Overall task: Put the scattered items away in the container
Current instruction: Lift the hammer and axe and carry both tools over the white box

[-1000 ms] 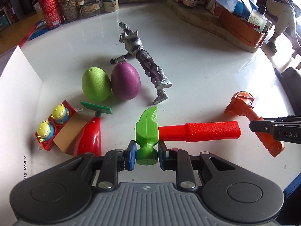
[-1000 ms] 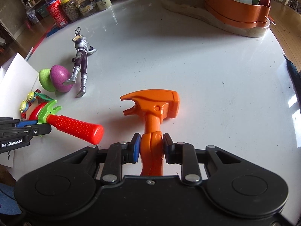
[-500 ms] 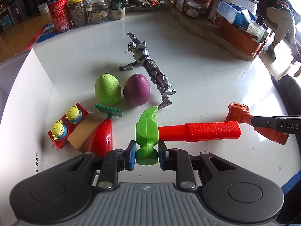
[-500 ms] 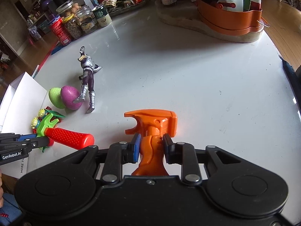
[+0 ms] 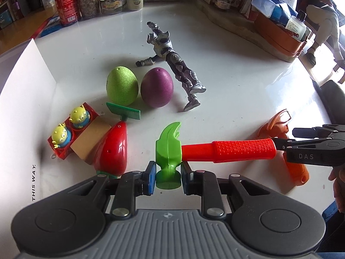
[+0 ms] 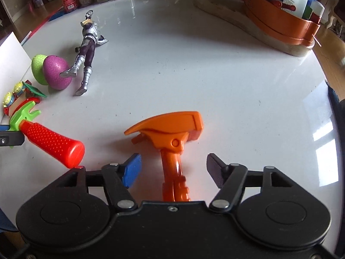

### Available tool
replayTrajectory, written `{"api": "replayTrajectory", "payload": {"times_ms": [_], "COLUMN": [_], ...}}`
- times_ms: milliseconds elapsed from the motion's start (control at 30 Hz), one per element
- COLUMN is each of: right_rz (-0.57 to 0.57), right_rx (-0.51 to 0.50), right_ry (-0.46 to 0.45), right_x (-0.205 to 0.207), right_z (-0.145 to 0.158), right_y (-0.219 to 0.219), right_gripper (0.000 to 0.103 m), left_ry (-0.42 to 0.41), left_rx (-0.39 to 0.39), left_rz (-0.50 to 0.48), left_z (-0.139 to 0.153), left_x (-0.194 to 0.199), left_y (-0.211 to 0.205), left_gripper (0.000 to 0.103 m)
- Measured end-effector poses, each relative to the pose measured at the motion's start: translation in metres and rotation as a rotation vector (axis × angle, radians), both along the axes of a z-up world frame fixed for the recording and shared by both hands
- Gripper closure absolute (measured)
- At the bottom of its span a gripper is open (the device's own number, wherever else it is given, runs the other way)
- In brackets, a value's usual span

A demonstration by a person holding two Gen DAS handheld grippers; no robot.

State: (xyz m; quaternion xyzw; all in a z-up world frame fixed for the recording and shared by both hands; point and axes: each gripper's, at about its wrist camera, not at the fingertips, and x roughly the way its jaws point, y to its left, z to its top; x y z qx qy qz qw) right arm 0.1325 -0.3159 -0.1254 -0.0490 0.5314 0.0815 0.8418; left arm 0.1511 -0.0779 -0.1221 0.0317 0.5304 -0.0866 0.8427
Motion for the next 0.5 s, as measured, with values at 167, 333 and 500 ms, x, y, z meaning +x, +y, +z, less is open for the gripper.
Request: {"api": "replayTrajectory", "payload": {"times_ms": [167, 333, 500], "right_rz": [-0.011, -0.012, -0.027], "right_rx": [0.015, 0.055, 0.100], "right_ry": [0.055, 0.047, 0.002], "right_x": [0.006, 0.002, 0.000], "right_z": [-0.006, 0.003, 0.021], "right_y": [0.002, 0.002, 0.001], "right_gripper": [0.084, 0.085, 0.085], "left_ry": [0.003, -0.012, -0.042], "left_rx": [0.000, 0.024, 0.045], "left_rz": [0.009, 0.017, 0.018], "left_z": [0.000, 0.005, 0.019], "left_x": [0.002, 0.000, -0.004], "left_y": [0.004, 0.005, 0.003], "left_gripper": [0.079, 0.079, 0.079]}}
